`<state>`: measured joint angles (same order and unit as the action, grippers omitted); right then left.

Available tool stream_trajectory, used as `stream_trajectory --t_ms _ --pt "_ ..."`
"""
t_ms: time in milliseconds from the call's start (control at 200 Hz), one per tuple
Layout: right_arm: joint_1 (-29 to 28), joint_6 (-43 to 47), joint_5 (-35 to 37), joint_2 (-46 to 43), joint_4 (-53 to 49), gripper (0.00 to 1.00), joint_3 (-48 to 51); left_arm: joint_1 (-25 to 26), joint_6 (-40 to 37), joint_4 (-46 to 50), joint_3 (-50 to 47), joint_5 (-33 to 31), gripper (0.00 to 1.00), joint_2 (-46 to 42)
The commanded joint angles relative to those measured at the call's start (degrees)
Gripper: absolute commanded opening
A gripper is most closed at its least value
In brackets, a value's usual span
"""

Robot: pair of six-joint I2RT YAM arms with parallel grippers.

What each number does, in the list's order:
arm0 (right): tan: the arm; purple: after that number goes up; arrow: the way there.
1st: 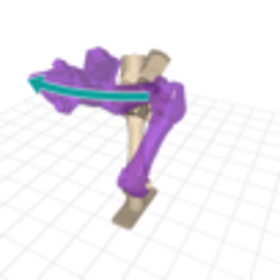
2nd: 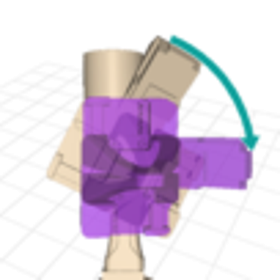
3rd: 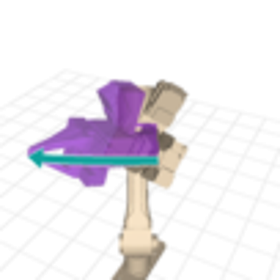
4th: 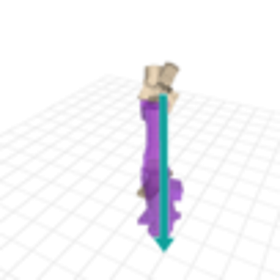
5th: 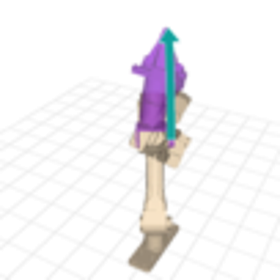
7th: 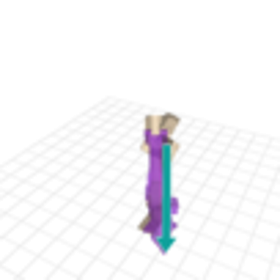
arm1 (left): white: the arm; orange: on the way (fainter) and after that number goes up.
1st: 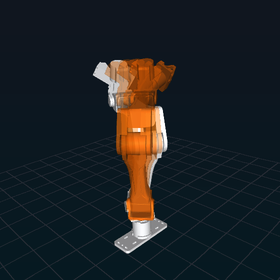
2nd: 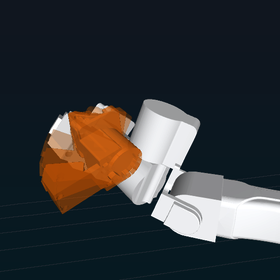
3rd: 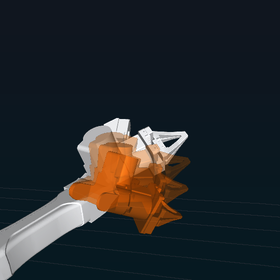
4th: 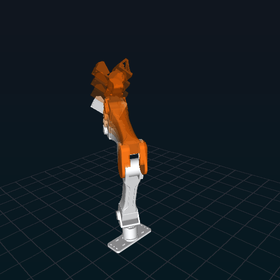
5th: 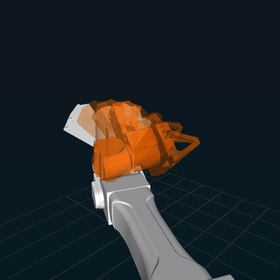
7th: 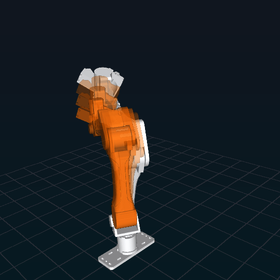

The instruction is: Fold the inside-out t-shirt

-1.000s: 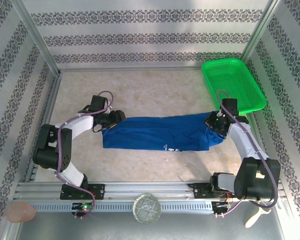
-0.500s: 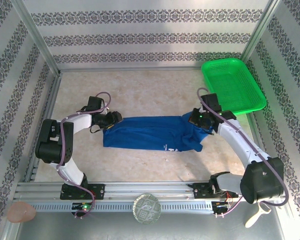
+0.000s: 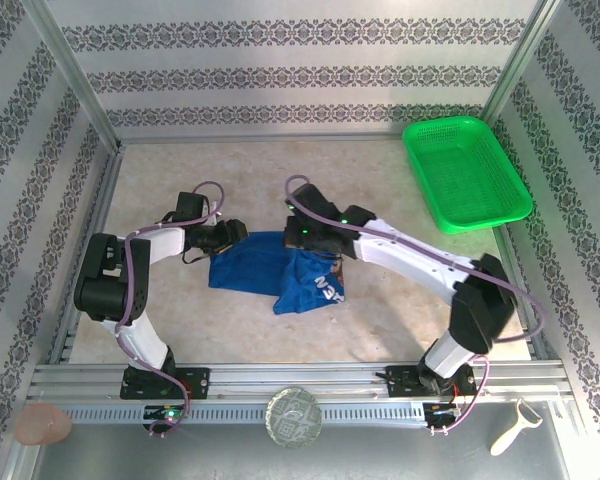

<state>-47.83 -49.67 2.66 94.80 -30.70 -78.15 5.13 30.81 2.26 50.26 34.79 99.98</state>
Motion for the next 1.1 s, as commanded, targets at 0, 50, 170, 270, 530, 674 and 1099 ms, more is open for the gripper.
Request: stream_trajectory --t_ms 0,50,170,270,530,674,1099 --pt "-2.5 -2.4 2.0 4.9 0.8 0.00 -6.2 -0.5 0.0 2.1 -2.0 -1.1 0.64 4.2" --pt "-3.3 -2.6 1.6 7.2 0.9 0.00 -8.5 -0.5 0.0 1.7 -2.1 -0.9 0.64 4.6" --pt "-4.8 -2.9 1.3 13.6 0.2 0.00 -15.2 -0.5 0.4 0.7 -2.5 -0.2 0.64 5.2" --pt "-5.0 -3.7 0.9 19.0 0.0 0.00 -20.4 -0.5 0.9 -0.1 -3.0 0.3 0.64 5.5" --pt "-4.8 0.8 -3.1 24.0 -1.1 0.82 -30.1 -1.9 5.3 0.0 -2.4 -0.2 0.65 4.4" --pt "-2.1 2.8 -2.8 11.4 0.9 0.83 -18.4 -5.5 8.1 3.6 2.2 -2.4 0.71 1.2" --pt "16.0 4.7 -12.1 -0.4 7.2 0.81 9.3 -7.8 6.6 16.5 12.3 -3.6 0.75 -10.8"
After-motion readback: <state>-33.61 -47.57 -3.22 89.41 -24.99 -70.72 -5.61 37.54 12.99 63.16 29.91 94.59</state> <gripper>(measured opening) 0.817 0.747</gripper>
